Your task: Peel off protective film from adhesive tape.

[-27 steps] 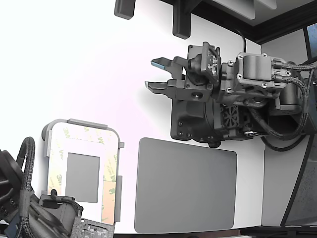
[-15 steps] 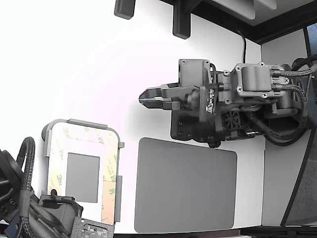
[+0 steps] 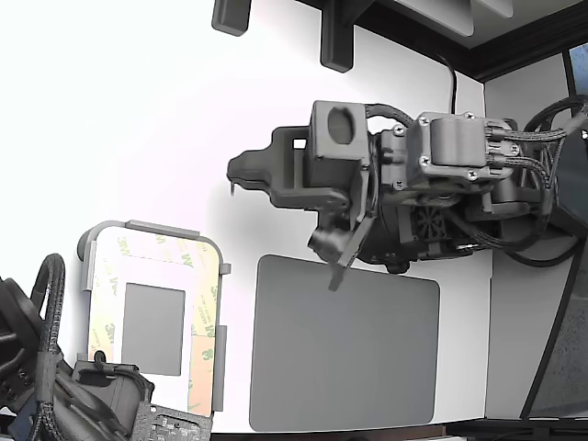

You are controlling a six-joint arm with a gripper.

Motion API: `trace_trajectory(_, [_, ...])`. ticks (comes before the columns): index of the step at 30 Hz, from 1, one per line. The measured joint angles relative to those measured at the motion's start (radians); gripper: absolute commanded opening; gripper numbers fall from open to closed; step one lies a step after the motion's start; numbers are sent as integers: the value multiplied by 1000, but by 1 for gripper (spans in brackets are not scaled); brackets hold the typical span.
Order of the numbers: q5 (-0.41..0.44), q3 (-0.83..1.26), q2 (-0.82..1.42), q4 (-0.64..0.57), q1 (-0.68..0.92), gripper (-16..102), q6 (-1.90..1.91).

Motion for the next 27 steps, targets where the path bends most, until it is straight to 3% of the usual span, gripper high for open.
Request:
trace_trajectory(5, [-78,-5,-167,-170,34,-12,-229])
trace_trajectory(8, [-75,-26,-232,-210,94,-12,-325])
trace_trajectory(15, [-18,-173,-364,-80,239,-12,-382])
trace_trajectory(27, [-43,-382,-630,-55,353,-11,-453])
